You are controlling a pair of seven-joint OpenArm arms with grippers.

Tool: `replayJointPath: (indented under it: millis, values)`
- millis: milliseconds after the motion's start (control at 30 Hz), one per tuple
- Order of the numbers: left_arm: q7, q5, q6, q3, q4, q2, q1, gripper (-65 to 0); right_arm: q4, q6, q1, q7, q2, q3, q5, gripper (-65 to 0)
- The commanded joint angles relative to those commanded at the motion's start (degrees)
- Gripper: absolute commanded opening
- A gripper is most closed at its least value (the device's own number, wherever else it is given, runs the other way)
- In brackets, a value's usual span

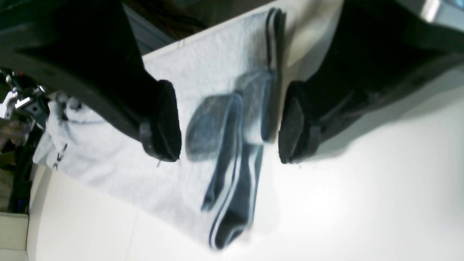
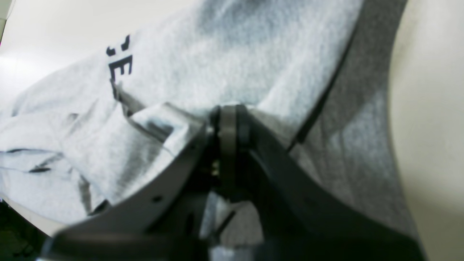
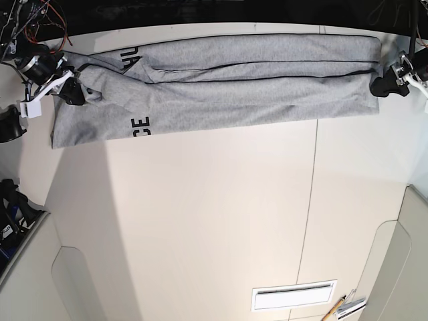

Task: Fold the T-shirt properly
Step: 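Lay the strip down, release, and withdraw both grippers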

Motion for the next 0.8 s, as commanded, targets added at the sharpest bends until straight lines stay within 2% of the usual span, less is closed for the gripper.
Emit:
replayJointPath:
  millis: [167, 400, 500, 533, 567, 633, 667, 700, 800]
  values:
    - [-0.07, -1.09, 0.0, 1.6, 0.07, 0.02, 2.08, -18.4, 0.0, 0.0, 0.48, -0.2, 0.0, 0.0, 1.25, -65.0]
    - [-0.15, -1.75, 0.0, 8.68, 0.09, 0.0, 2.03, -18.5, 0.0, 0.0, 1.11, -1.7, -0.11, 0.0, 1.31, -65.0]
    - [-0.74, -2.29, 0.0, 9.75, 0.09, 0.0, 2.03, -19.5, 0.0, -0.02, 1.09, -1.73, -0.11, 0.0, 1.29, -65.0]
    - [-1.05, -2.56, 0.0, 9.75, 0.09, -0.02, 2.03, -24.0, 0.0, 0.0, 1.09, -1.95, -0.11, 0.0, 1.31, -65.0]
    - [-1.05, -2.56, 0.0, 9.73, 0.09, 0.0, 2.03, -31.9, 0.0, 0.0, 1.11, -2.19, -0.11, 0.02, 1.33, -65.0]
    - [-1.07, -2.54, 0.0, 9.73, 0.09, 0.0, 2.01, -53.0, 0.0, 0.0, 1.11, -3.19, -0.11, 0.02, 2.4, -65.0]
    - [-1.09, -2.54, 0.0, 9.73, 0.09, 0.0, 2.01, -61.1, 0.0, 0.0, 1.11, -3.63, -0.11, 0.02, 3.48, -65.0]
    - [-1.27, -2.54, 0.0, 9.73, 0.09, -0.02, 2.01, -65.0, 0.0, 0.0, 1.11, -3.69, -0.11, 0.02, 4.28, -65.0]
    - [-1.44, -2.08, 0.0, 9.73, 0.11, -0.04, 1.86, -65.0, 0.04, 0.0, 1.11, -3.72, -0.11, 0.02, 4.94, -65.0]
